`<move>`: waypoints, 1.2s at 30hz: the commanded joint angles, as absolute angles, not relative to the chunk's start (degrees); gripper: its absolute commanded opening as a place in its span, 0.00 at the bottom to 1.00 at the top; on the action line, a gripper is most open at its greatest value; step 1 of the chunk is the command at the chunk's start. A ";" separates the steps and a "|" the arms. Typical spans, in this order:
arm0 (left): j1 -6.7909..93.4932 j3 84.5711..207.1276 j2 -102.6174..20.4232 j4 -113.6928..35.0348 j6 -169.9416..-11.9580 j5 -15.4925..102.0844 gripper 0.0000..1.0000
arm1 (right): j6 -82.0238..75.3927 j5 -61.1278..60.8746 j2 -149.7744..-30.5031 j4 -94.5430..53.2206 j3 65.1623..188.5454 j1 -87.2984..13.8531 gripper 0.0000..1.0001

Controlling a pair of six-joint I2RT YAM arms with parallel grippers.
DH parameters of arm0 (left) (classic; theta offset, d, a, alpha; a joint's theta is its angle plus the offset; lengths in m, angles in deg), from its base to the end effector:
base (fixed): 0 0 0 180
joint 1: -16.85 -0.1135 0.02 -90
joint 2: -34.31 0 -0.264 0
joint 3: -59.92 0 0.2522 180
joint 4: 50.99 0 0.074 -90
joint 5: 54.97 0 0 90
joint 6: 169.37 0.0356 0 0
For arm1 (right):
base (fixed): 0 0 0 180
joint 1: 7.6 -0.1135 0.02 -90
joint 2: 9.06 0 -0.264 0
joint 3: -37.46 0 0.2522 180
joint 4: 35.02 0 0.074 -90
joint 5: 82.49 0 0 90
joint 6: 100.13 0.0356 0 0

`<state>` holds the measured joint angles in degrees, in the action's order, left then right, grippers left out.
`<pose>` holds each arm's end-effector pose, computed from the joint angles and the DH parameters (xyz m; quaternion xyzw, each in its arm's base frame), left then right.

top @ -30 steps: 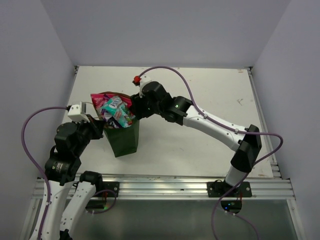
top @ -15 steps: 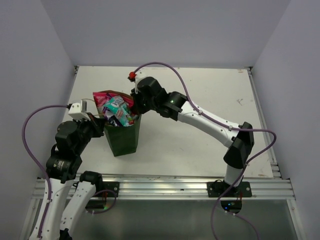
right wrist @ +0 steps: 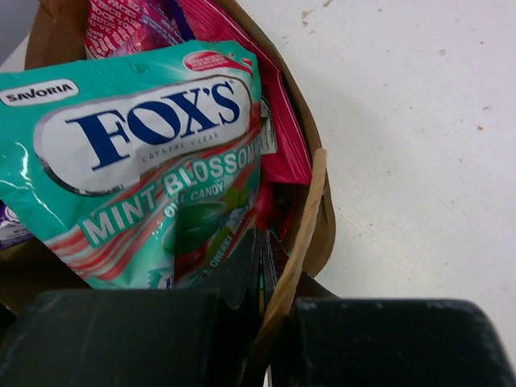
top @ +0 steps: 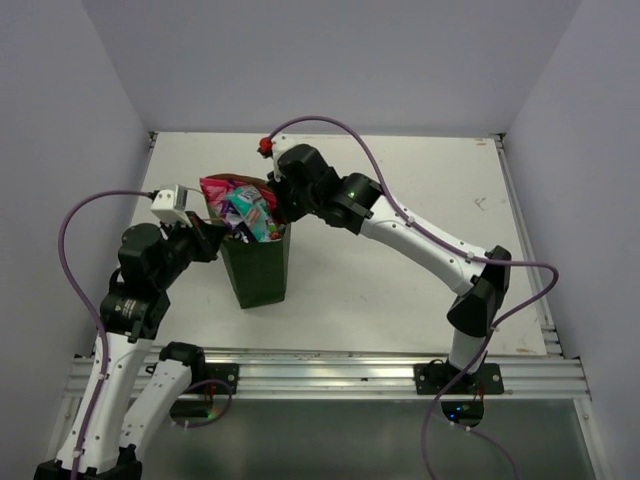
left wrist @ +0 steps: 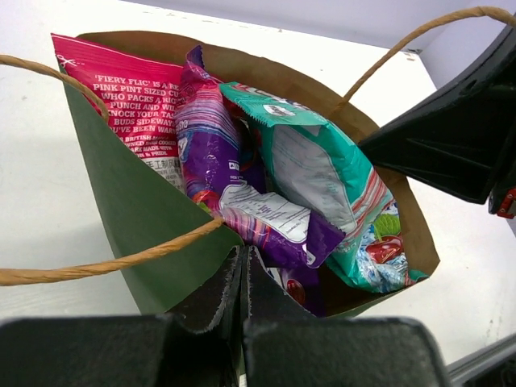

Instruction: Place the snacks into the paper bag

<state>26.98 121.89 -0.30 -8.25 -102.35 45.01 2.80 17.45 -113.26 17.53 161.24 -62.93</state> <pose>0.1287 -0.0293 0.3504 -0.0363 0.7933 -0.2384 0.5591 0.2405 0.3369 0.3946 -0.2780 0.8311 0.2038 0.4364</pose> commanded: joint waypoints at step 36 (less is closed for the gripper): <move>50.07 118.42 -15.26 -40.65 -105.38 46.28 0.00 | 0.86 27.29 -84.56 17.24 136.74 -52.33 0.00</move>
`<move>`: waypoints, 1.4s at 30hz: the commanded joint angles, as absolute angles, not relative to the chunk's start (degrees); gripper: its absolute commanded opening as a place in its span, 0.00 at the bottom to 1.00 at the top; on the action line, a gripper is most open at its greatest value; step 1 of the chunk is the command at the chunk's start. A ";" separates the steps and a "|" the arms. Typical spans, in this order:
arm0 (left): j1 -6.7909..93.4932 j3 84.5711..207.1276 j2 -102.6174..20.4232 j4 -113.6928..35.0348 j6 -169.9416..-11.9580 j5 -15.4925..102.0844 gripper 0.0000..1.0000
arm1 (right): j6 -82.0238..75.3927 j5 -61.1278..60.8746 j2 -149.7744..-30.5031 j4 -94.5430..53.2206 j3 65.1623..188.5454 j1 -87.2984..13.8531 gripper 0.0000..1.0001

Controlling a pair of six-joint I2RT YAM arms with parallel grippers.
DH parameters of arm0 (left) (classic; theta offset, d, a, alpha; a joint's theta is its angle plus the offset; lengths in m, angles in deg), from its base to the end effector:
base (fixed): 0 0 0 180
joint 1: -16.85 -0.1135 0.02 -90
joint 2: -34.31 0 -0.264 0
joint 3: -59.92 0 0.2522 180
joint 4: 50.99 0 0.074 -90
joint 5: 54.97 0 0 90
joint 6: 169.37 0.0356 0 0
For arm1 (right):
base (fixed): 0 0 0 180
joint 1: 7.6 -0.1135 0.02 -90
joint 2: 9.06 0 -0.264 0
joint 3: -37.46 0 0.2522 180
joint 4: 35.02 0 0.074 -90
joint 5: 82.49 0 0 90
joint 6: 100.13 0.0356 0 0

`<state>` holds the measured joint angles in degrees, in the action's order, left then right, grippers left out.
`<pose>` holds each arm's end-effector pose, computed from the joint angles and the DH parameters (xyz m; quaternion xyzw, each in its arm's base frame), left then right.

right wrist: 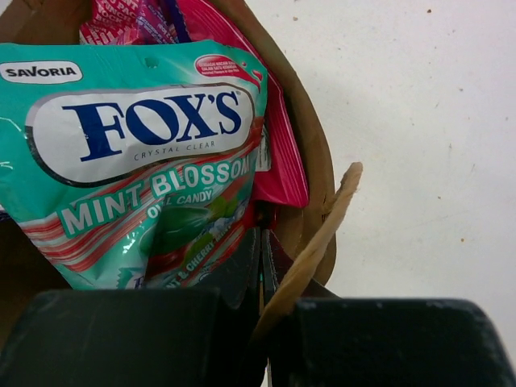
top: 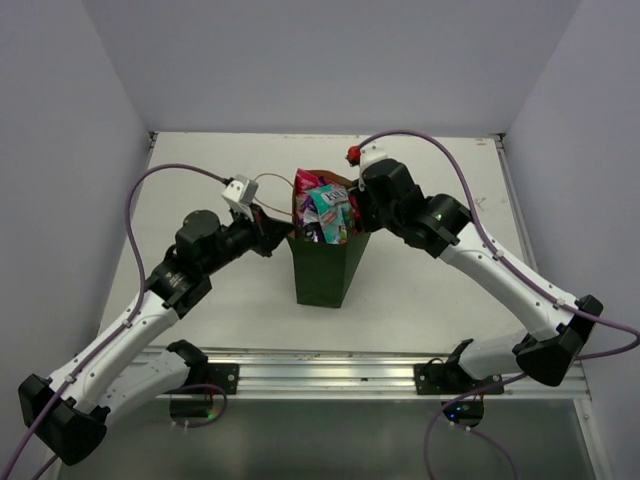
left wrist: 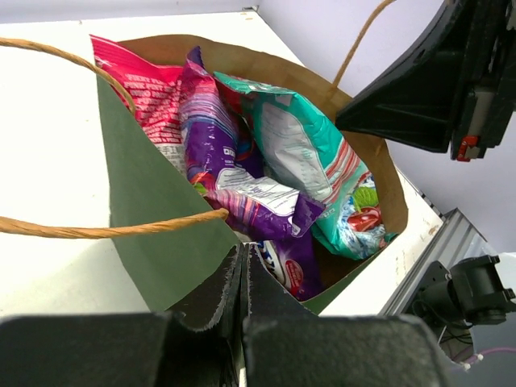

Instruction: Place the snacks into the paper bag

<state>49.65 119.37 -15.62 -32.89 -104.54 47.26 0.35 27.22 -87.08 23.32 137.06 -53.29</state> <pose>0.1694 -0.1181 0.3410 0.1195 0.7474 -0.3849 0.5282 0.2083 0.1962 0.4002 -0.1933 0.8627 0.0728 0.4615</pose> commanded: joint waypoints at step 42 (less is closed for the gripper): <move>58.51 131.25 -1.99 -13.06 -95.98 -4.87 0.70 | 4.02 63.84 -61.19 27.08 128.39 -51.89 0.81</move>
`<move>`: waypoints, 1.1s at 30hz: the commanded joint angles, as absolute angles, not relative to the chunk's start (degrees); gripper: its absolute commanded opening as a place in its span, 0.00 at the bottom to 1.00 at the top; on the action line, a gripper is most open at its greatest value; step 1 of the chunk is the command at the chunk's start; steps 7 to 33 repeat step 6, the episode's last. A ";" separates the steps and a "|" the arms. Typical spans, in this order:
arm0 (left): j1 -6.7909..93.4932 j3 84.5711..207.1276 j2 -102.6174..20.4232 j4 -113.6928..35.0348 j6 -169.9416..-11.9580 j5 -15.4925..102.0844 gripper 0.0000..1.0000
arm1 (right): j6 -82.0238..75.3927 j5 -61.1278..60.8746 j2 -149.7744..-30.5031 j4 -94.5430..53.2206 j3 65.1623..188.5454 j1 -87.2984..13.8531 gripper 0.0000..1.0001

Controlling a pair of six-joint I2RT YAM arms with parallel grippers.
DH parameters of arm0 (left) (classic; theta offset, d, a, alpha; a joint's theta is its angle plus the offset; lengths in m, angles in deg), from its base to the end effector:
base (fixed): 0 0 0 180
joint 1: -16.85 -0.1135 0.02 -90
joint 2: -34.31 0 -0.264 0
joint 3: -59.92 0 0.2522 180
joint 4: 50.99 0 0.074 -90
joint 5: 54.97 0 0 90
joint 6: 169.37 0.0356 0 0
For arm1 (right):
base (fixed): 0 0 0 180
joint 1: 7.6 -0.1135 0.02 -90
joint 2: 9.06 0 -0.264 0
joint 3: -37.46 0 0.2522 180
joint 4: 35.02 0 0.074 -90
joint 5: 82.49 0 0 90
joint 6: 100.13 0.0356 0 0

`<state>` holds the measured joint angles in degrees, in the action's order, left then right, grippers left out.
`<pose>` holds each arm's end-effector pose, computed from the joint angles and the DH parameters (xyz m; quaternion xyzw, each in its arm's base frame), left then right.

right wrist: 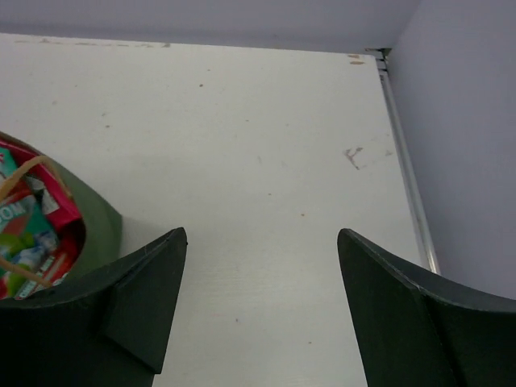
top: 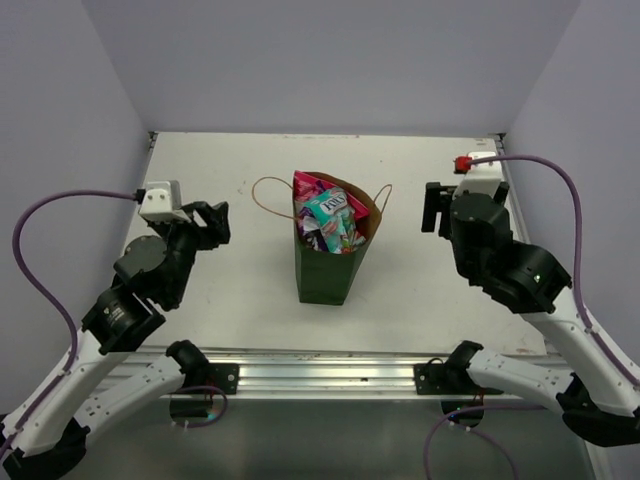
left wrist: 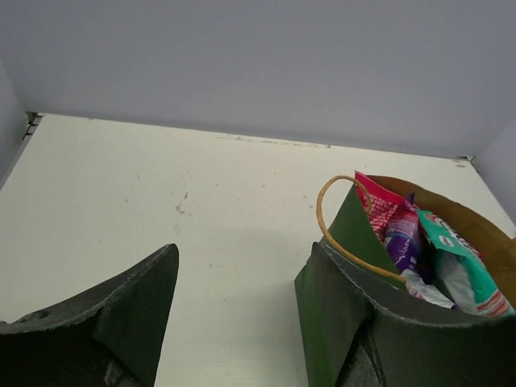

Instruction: Place the snacks into the paper bag

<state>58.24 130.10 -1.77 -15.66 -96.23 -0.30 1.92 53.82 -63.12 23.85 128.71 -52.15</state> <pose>0.1025 -0.0629 0.4082 -0.0628 0.7105 -0.1350 0.6878 0.1304 0.0922 0.4433 -0.0009 0.7922 -0.0417 0.6088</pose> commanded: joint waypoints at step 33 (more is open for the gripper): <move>58.42 130.11 -2.25 -14.90 -95.02 -5.40 0.78 | 3.94 66.05 -59.68 27.52 127.95 -51.89 0.81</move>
